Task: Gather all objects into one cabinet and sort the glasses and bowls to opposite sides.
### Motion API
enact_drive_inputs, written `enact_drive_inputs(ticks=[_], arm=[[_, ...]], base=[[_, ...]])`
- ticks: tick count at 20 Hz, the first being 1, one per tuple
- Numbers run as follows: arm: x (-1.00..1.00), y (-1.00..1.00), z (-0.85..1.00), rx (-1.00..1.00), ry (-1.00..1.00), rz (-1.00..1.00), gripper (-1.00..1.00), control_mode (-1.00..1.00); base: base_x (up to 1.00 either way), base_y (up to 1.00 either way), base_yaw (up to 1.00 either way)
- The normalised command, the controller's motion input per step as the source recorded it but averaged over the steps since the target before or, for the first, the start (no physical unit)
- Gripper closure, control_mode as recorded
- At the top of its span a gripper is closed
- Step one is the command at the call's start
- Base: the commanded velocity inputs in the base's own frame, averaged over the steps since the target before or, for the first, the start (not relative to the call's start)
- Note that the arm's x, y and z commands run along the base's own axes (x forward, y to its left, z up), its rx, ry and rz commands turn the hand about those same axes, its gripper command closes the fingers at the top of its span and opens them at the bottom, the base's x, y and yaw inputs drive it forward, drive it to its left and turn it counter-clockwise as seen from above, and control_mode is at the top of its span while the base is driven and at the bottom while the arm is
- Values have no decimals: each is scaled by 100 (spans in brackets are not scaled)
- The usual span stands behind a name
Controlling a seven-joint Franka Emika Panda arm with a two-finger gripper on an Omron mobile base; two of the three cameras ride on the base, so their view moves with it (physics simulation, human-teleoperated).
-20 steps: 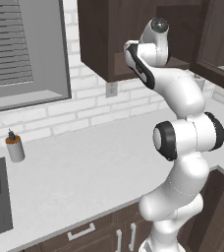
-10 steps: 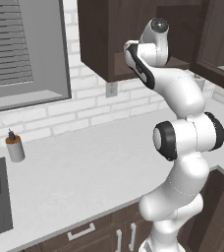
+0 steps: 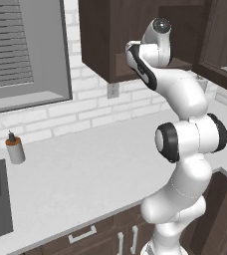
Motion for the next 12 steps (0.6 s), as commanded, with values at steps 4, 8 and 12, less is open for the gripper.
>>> enact_drive_inputs(ticks=[4, 8, 12], arm=[[0, 0, 0, 0, 0, 0, 100, -100], [-7, 0, 0, 0, 0, 0, 100, -100], [-34, 0, 0, 0, -5, 0, 100, -100]], base=[[0, 0, 0], [0, 0, 0], [0, 0, 0]])
